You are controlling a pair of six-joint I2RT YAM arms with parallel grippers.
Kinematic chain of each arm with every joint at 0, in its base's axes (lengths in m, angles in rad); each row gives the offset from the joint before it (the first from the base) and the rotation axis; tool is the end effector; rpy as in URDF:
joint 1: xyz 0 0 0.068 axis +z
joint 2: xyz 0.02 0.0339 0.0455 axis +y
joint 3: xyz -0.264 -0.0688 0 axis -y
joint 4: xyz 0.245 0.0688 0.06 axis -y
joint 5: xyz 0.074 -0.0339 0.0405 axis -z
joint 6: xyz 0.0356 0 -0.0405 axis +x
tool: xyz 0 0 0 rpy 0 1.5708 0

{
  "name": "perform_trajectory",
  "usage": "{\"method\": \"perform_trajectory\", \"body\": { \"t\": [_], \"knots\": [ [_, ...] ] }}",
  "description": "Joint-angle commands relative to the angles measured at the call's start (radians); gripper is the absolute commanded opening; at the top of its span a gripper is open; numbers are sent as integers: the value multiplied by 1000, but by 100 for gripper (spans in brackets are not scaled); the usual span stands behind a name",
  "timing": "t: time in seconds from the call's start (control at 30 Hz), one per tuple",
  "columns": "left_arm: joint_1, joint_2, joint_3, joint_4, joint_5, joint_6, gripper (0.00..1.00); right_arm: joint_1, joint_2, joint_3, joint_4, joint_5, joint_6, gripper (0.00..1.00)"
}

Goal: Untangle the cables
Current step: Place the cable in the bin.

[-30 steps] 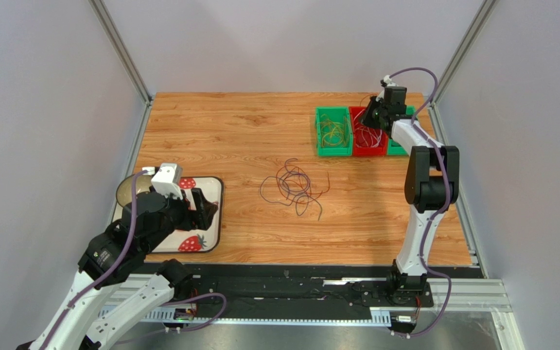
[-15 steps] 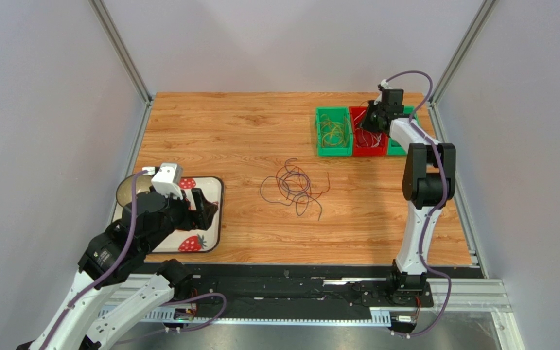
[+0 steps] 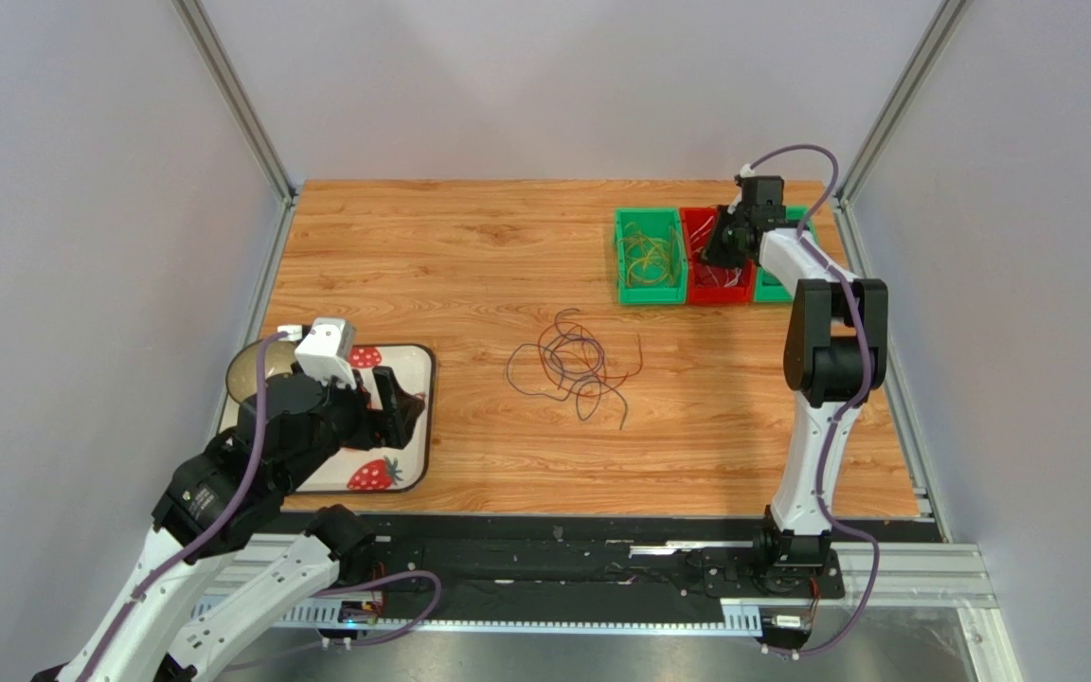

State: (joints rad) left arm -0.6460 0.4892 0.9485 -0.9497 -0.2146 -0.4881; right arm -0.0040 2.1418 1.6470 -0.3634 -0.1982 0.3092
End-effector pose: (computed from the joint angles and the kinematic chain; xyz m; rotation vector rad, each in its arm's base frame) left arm 0.0652 -0.0397 0.3487 0.0301 2.0838 -0.4810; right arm 0.4780 0.0051 0.1897 0.2914 2.4247 0.3779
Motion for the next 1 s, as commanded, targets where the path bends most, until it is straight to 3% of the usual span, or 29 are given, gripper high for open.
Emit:
{"method": "perform_trajectory", "body": {
  "t": [0.0, 0.43, 0.67, 0.83, 0.97],
  "knots": [
    [2, 8, 9, 19, 7, 19, 91, -1, 32, 48, -55, 20, -2, 0],
    [2, 6, 10, 19, 6, 20, 90, -1, 58, 249, -270, 25, -56, 3],
    [2, 3, 10, 19, 3, 19, 90, -1, 24, 293, -347, 48, -76, 19],
    [3, 5, 10, 19, 3, 19, 90, -1, 1, 306, -387, 54, -79, 24],
    [3, 5, 10, 17, 3, 19, 90, -1, -29, 336, -407, 59, -74, 35]
  ]
}}
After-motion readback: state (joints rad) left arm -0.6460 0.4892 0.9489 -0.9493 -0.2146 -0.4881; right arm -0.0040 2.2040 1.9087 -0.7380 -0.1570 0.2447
